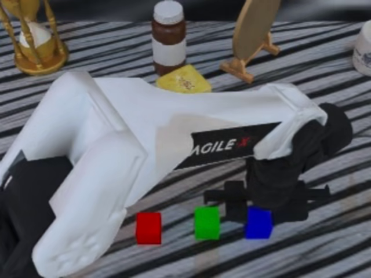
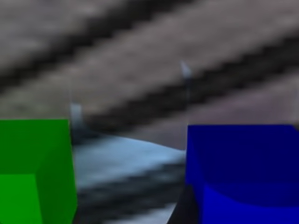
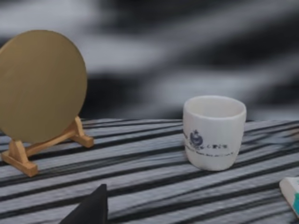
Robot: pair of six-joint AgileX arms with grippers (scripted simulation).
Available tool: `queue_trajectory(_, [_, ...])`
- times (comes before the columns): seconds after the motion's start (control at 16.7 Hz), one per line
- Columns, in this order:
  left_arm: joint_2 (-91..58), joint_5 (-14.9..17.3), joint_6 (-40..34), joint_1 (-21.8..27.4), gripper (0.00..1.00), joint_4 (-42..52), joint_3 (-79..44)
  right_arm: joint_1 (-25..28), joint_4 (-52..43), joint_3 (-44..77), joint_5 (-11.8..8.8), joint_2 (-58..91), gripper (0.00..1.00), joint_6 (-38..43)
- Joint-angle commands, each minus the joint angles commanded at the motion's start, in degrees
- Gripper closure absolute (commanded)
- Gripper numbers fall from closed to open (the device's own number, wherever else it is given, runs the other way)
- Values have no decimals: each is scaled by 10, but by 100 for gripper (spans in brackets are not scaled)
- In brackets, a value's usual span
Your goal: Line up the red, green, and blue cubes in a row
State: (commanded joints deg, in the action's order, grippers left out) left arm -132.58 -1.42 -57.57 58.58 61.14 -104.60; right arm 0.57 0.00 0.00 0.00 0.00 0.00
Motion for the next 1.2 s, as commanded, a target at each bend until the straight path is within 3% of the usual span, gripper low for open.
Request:
queue_trajectory(0.3, [0,0,0,0,2,0,0,0,0,0,0,0,0,0])
queue_trajectory(0.36, [0,0,0,0,0,0,0,0,0,0,0,0,0,0])
queue_trajectory(0.9, [0,0,0,0,0,2,-2,0,0,0,0,0,0,0])
queue_trajectory(1.2, [14,0,-3,-3,0,94,-75,0,0,0,0,0,0,0])
